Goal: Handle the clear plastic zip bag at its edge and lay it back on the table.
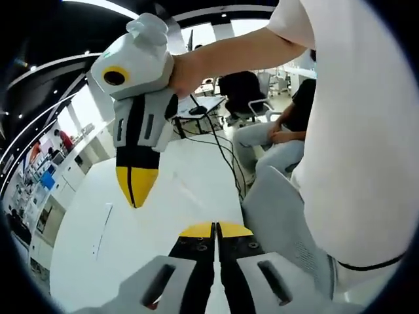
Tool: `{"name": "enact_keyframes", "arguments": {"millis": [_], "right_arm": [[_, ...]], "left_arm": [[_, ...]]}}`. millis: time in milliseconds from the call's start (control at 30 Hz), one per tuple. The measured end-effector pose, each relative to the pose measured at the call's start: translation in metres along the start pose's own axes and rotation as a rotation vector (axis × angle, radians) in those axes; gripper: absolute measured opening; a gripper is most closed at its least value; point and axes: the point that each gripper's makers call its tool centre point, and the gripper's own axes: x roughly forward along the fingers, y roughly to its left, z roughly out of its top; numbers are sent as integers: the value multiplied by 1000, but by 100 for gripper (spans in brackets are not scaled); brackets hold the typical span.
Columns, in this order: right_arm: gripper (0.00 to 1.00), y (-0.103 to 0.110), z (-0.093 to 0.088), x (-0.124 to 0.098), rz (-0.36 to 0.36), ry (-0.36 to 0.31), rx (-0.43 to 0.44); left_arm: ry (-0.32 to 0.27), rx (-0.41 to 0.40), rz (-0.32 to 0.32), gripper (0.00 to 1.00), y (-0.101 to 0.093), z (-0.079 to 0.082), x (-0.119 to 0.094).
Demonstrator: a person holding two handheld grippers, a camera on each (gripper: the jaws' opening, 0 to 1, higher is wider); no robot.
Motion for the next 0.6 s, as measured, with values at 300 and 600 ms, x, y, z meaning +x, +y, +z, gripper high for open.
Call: {"name": "enact_keyframes", "arguments": {"millis": [300, 600], "right_arm": [[0, -10, -5, 2, -80, 13, 49], [0, -16, -7, 5, -137, 23, 81]], "left_arm": [[1, -22, -8, 0, -9, -6, 5], [1, -34, -7, 0, -11, -10, 5]]}}
